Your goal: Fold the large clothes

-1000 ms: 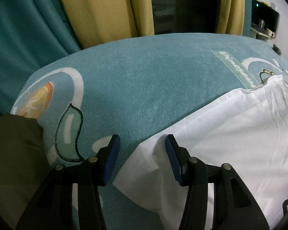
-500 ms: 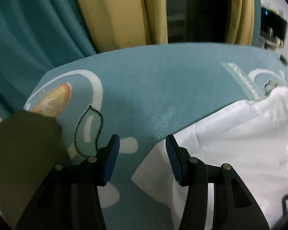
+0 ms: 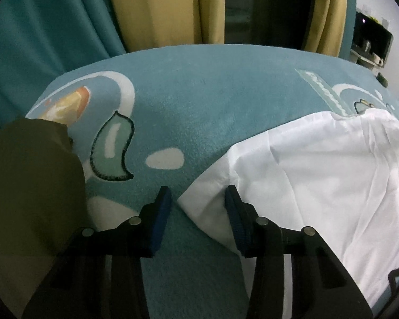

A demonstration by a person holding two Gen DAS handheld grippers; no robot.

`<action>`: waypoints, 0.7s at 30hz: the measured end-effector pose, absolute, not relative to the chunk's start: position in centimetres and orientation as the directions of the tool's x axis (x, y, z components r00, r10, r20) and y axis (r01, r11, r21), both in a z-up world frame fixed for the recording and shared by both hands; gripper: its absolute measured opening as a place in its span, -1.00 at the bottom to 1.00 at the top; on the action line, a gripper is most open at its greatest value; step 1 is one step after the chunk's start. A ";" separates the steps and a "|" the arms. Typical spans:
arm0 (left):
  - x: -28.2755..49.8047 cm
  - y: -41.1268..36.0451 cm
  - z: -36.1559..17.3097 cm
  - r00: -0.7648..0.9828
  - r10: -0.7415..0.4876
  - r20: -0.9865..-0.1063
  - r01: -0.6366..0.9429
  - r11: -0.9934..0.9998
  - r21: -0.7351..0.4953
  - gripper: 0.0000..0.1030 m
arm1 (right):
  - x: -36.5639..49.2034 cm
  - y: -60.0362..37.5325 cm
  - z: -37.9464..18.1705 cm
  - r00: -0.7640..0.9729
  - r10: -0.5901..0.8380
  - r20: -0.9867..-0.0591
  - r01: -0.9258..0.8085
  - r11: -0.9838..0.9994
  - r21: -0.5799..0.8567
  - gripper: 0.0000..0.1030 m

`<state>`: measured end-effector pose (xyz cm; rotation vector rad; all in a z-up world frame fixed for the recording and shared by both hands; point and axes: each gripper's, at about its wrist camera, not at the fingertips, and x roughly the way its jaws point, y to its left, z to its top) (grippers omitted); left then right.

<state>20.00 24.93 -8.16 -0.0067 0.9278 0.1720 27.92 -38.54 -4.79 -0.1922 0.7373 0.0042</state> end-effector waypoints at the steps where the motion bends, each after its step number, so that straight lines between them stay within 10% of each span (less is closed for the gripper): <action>1: 20.0 25.0 -8.0 0.582 0.144 -0.800 -0.151 0.986 0.067 -0.12 | 27.9 -38.7 -4.8 0.740 -0.065 -0.669 -0.065 0.984 -0.168 -0.94; 10: 21.5 22.8 -2.4 0.642 0.273 -0.716 -0.192 0.962 0.195 -0.12 | 27.4 -35.4 -0.2 0.800 -0.131 -0.585 -0.042 0.961 -0.273 0.06; 21: 29.7 9.4 -5.7 0.525 -0.169 -0.834 0.266 0.964 -0.028 -0.12 | 26.7 -29.0 -0.4 0.799 0.172 -0.576 -0.247 0.968 -0.053 0.12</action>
